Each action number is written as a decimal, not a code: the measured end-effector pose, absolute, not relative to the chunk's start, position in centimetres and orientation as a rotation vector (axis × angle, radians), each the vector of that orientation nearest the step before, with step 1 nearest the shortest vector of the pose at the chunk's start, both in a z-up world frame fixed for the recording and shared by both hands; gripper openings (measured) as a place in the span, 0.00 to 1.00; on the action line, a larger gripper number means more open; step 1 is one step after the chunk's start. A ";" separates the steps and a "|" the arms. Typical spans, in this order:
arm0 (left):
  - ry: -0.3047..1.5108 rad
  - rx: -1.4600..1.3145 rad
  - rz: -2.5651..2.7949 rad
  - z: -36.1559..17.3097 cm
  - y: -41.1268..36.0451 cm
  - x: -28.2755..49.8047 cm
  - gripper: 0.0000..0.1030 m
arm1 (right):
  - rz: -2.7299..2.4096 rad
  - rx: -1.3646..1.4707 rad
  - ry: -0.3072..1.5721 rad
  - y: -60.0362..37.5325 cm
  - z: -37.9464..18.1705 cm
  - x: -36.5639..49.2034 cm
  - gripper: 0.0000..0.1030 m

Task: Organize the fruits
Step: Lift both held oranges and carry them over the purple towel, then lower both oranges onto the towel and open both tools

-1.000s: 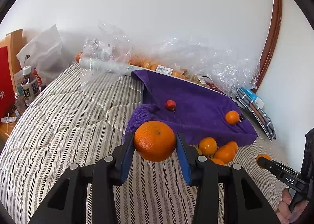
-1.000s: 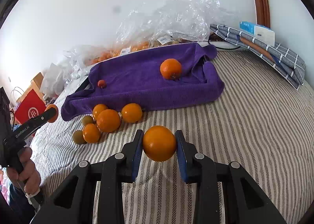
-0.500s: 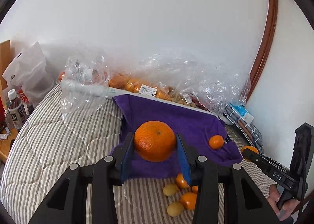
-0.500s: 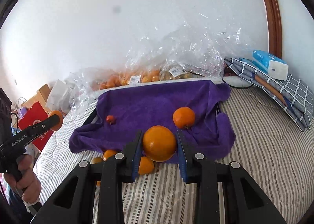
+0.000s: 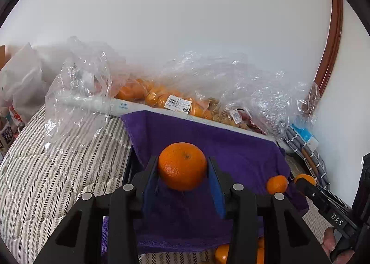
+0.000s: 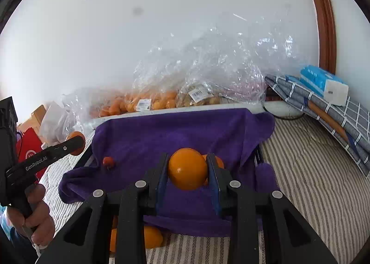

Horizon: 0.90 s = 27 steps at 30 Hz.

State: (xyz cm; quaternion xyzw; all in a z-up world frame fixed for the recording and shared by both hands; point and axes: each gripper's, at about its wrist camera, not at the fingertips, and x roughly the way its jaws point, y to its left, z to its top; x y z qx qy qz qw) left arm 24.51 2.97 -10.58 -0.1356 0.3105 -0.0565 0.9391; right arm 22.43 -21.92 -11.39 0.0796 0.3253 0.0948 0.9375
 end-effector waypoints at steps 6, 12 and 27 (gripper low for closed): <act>0.666 -0.302 -0.101 -11.7 3.6 25.0 0.39 | 0.192 0.203 0.705 -22.6 -12.8 22.9 0.32; 0.689 -0.337 -0.112 -12.4 3.7 25.1 0.39 | 0.196 0.192 0.754 -22.4 -14.2 23.4 0.32; 0.747 -0.285 -0.186 -13.2 1.0 24.5 0.39 | 0.190 0.185 0.795 -22.3 -15.1 23.8 0.32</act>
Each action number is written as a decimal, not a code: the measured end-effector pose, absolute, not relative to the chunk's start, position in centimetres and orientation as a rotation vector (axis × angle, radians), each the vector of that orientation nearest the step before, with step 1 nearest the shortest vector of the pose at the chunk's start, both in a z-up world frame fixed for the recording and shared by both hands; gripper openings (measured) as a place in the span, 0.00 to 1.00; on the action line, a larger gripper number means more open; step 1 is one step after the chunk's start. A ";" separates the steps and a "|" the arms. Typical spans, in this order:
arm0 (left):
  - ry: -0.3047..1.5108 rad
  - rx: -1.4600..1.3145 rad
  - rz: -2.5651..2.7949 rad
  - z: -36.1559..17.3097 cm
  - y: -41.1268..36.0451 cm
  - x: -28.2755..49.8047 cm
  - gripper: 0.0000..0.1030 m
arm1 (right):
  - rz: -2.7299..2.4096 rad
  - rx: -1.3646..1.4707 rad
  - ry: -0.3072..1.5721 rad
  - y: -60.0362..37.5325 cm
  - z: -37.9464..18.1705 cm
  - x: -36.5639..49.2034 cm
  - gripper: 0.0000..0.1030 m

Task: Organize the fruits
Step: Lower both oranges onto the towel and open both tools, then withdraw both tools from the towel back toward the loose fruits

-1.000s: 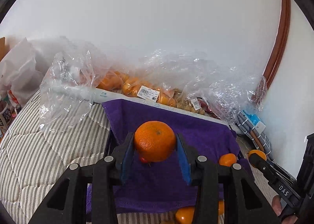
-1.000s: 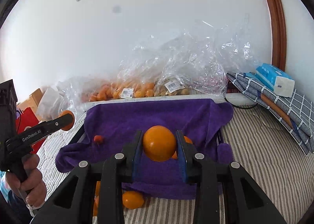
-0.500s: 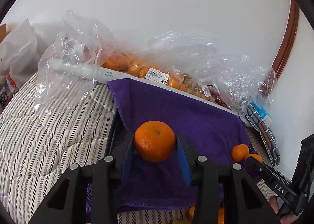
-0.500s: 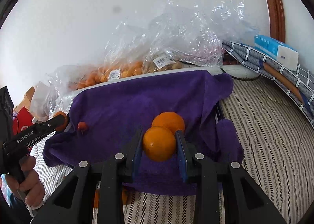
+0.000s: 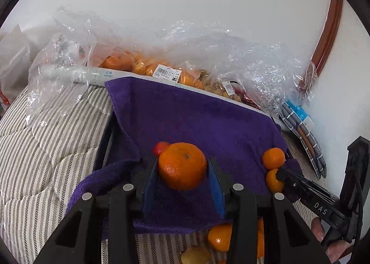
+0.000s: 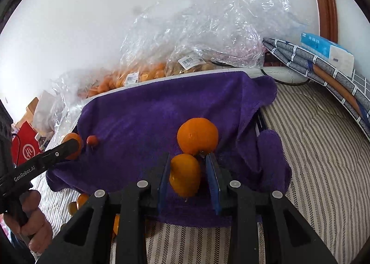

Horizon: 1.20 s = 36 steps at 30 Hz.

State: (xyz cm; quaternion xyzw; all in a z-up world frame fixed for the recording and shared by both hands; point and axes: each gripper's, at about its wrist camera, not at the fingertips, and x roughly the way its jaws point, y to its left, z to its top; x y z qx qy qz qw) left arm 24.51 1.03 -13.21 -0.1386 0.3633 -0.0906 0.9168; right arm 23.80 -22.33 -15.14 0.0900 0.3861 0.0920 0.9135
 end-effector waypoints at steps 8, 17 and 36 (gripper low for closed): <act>0.786 -0.271 -0.173 -13.9 0.4 24.6 0.39 | 0.204 0.178 0.764 -22.1 -14.5 23.2 0.37; 0.787 -0.233 -0.150 -14.0 0.0 24.6 0.39 | 0.178 0.168 0.710 -22.2 -13.8 22.5 0.49; 0.738 -0.238 -0.170 -13.2 -0.2 23.6 0.44 | 0.092 0.139 0.702 -22.0 -12.9 21.9 0.49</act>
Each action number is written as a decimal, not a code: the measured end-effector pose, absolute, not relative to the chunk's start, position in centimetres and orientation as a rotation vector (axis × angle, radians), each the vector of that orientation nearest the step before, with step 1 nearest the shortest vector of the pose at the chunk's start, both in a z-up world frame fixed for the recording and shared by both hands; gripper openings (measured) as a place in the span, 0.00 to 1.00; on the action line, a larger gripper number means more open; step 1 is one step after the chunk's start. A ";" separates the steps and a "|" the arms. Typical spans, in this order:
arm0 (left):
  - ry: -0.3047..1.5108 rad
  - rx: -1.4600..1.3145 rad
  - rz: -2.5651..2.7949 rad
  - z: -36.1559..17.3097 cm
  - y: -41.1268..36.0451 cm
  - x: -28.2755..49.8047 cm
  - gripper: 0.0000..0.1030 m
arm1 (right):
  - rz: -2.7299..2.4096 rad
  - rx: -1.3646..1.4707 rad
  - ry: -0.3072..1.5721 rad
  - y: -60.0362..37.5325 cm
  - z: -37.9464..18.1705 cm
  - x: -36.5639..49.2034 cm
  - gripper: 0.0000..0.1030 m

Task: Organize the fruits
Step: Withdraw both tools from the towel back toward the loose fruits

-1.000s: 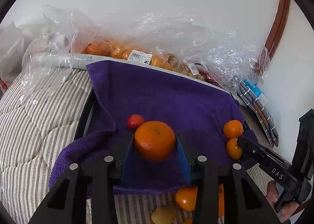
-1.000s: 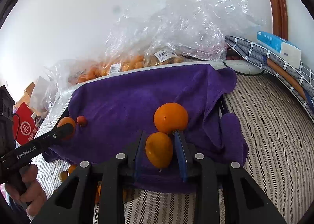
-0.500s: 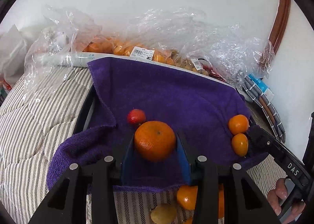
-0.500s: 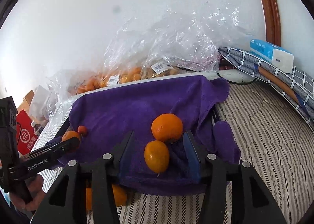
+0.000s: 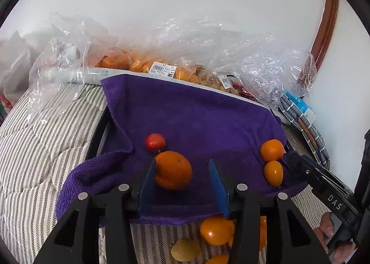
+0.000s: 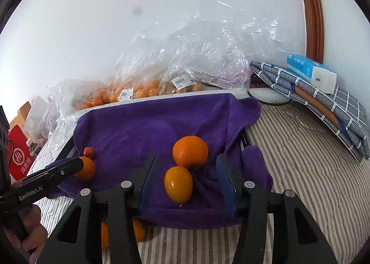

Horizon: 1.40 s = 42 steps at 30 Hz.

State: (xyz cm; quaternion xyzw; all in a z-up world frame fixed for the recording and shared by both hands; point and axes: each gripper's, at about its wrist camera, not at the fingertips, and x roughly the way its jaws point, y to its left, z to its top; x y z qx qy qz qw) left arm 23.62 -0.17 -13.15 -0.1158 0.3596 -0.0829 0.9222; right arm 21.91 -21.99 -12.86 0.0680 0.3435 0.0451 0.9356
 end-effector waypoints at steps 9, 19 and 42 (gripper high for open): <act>0.667 -0.233 -0.147 -11.7 0.2 22.0 0.45 | 0.094 0.174 0.732 -21.6 -11.7 18.1 0.51; 0.647 -0.235 -0.084 -12.2 3.9 18.2 0.45 | 0.128 0.154 0.780 -19.6 -12.6 14.6 0.51; 0.713 -0.235 0.057 -13.6 8.9 13.9 0.46 | 0.178 0.076 0.859 -15.2 -15.4 14.0 0.51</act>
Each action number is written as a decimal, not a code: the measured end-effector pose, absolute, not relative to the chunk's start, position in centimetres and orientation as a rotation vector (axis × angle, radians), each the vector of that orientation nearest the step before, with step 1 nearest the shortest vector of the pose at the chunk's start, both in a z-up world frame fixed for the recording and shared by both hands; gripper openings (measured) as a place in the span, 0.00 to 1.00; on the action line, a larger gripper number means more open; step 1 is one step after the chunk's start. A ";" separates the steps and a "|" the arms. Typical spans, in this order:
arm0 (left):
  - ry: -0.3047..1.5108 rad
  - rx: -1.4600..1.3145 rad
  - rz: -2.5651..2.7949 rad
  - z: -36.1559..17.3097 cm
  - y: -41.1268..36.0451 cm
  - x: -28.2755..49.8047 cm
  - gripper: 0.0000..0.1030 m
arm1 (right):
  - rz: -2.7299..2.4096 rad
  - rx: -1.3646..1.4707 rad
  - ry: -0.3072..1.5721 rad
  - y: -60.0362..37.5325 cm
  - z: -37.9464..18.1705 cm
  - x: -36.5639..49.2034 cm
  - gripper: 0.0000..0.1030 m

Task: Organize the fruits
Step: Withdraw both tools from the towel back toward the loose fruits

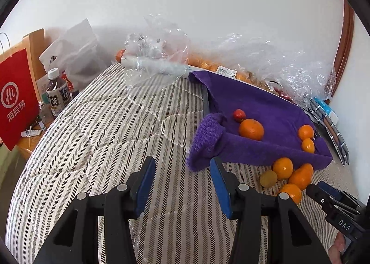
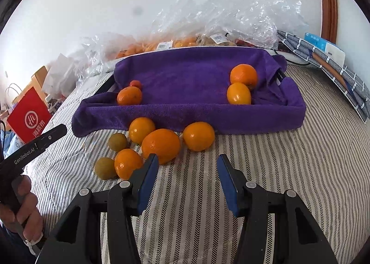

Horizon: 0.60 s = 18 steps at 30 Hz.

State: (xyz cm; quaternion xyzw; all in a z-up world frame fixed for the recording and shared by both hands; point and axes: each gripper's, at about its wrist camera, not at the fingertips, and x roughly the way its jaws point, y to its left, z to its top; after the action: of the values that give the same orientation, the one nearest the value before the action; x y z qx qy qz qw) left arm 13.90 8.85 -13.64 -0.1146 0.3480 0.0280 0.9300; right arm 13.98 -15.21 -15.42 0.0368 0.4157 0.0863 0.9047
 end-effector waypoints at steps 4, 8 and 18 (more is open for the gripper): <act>0.721 -0.236 0.057 -13.7 8.8 13.9 0.46 | 0.189 0.074 0.868 -15.0 -15.6 14.2 0.51; 0.733 -0.253 0.053 -13.9 9.1 14.1 0.46 | 0.214 0.065 0.872 -14.5 -15.6 14.3 0.51; 0.747 -0.275 0.061 -14.3 9.4 14.3 0.46 | 0.257 0.060 0.873 -13.6 -15.7 14.4 0.51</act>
State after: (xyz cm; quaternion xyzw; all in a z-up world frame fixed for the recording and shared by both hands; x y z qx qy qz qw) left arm 14.35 9.44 -14.31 -0.1338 0.3638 0.0295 0.9213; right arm 14.35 -13.63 -15.71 0.0289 0.4215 0.1241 0.8978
